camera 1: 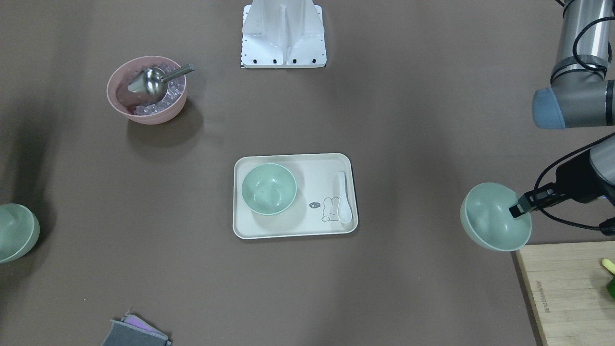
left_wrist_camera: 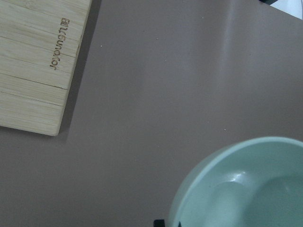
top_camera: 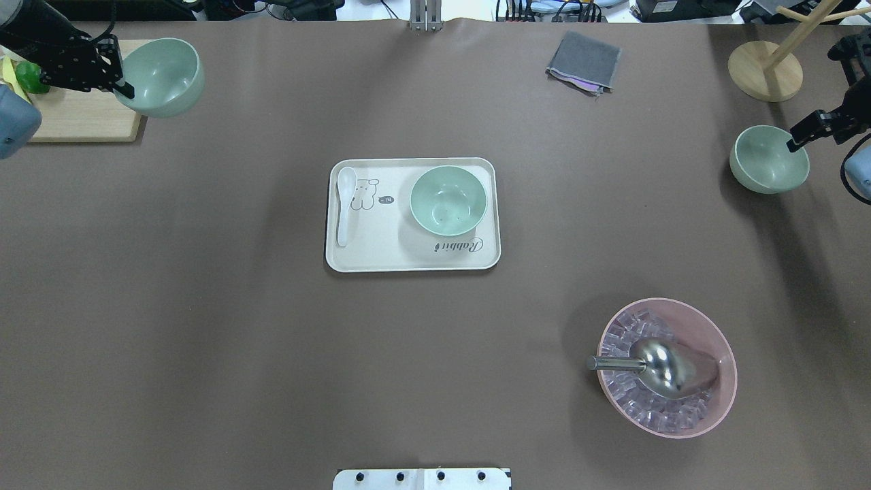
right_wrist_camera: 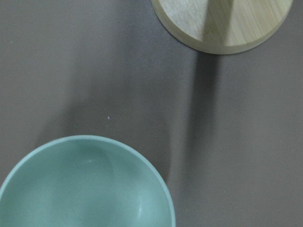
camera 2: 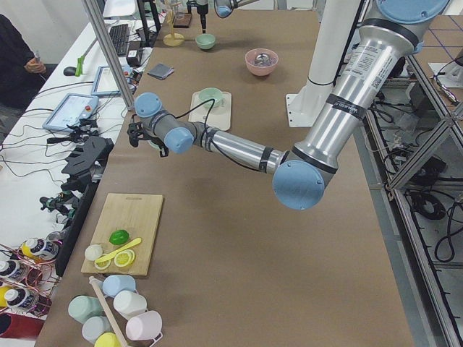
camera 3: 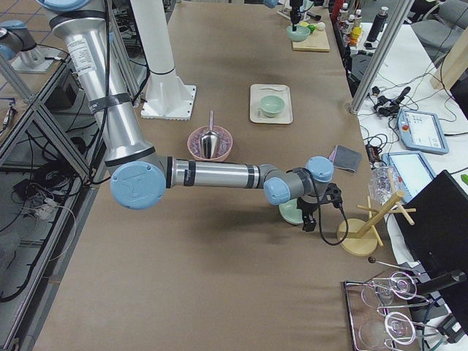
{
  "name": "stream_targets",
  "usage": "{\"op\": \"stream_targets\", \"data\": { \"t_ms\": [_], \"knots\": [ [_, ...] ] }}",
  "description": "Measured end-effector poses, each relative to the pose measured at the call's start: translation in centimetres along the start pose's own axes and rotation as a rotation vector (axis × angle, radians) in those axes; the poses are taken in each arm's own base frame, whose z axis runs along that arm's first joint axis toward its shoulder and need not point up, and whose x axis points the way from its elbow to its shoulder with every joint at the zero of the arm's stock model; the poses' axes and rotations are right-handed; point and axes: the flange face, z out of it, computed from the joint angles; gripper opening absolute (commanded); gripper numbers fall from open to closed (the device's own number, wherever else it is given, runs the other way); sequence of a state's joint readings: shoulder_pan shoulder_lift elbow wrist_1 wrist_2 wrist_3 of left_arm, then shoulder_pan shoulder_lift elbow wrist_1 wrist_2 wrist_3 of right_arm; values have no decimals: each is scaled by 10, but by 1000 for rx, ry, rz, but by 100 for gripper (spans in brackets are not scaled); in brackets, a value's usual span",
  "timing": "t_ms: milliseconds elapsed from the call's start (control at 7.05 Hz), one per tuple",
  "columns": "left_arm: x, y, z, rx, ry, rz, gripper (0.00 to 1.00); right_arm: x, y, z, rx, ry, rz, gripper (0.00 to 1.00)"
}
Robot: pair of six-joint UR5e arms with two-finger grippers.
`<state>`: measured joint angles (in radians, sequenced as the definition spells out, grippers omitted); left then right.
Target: Stack green bowls together
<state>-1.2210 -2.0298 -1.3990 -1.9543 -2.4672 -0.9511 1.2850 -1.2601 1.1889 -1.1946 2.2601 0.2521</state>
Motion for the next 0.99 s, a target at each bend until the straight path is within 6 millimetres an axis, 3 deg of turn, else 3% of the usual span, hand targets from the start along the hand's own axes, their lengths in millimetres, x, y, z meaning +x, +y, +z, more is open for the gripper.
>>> {"op": "stream_targets", "data": {
  "t_ms": [284,568,709,993],
  "knots": [
    [0,2,-1,-2,3,2,0,0,8,14,-27,1,6,67],
    [0,2,-1,-3,4,2,0,0,12,27,-50,1,7,6],
    [0,3,-2,-2,6,4,0,-3,12,31,-57,1,4,0],
    [1,6,-5,1,10,10,0,-12,9,34,-63,-4,15,0]
  ]
}}
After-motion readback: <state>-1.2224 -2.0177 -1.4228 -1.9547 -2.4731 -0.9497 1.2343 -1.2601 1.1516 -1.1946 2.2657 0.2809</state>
